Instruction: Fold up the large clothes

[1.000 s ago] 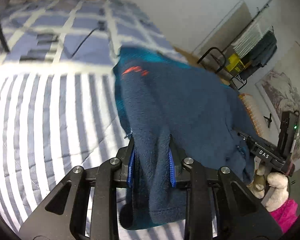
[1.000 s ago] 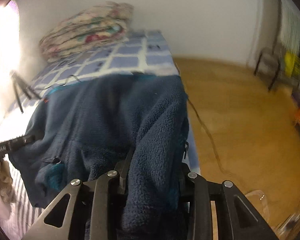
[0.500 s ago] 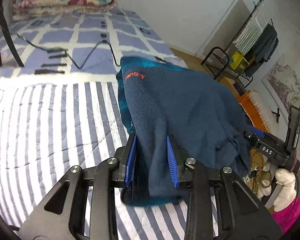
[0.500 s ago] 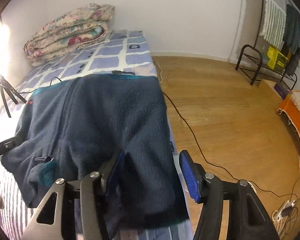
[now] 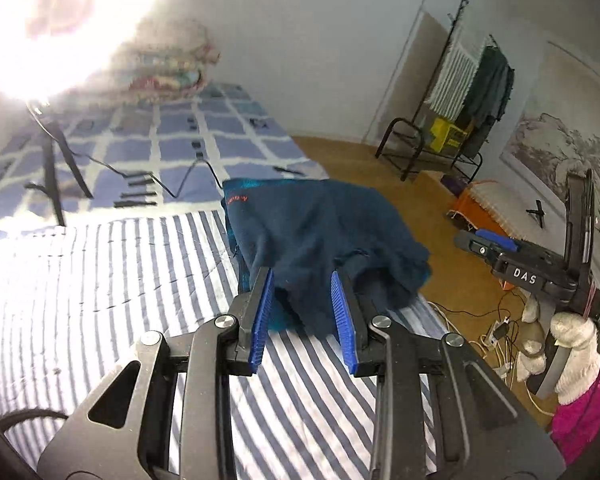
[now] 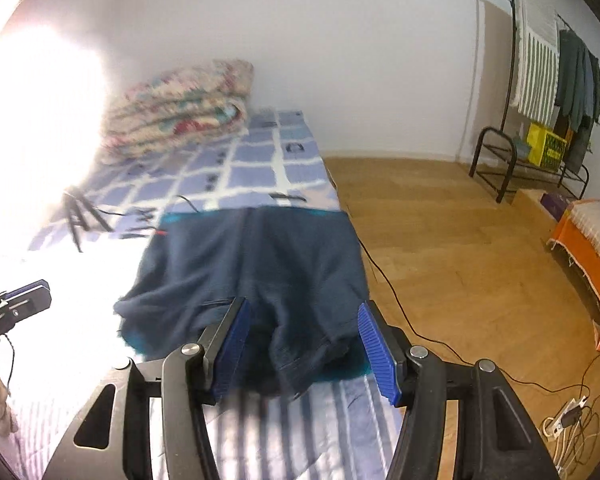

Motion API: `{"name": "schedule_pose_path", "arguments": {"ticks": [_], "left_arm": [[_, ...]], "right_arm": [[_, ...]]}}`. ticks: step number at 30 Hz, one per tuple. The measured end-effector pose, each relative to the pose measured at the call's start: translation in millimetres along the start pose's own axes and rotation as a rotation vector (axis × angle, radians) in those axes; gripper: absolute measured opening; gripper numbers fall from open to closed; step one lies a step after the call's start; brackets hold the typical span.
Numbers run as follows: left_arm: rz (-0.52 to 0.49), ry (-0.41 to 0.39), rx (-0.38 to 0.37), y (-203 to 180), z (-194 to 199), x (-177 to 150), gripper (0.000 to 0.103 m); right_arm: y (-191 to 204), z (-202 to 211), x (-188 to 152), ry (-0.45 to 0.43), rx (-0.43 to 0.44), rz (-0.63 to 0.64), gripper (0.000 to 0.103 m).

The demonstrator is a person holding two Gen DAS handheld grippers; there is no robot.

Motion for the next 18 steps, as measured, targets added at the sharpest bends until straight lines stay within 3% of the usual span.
{"name": "schedule_pose_path", "arguments": {"ticks": [5, 11, 18], "left_arm": [[-0.028, -0.057, 0.009, -17, 92, -11, 0.030], [-0.058, -0.113, 0.026, -29, 208, -32, 0.030], [-0.098, -0.143, 0.045, -40, 304, -73, 0.030]], "right_arm": [[33, 82, -2, -0.063, 0.022, 0.016, 0.058], [79, 180, -27, -0.095, 0.009, 0.041, 0.058], [125, 263, -69, -0.114, 0.028, 0.050, 0.059]]}}
Point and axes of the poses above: each gripper's, at about its wrist camera, not at the fingertips, and z roughly against the way its jaws point, y to its left, x to its top, the point moved 9 cm from there along -z, roughly the way its jaws point, and after that the axes turned 4 degrees about x, right-handed, at the moved point
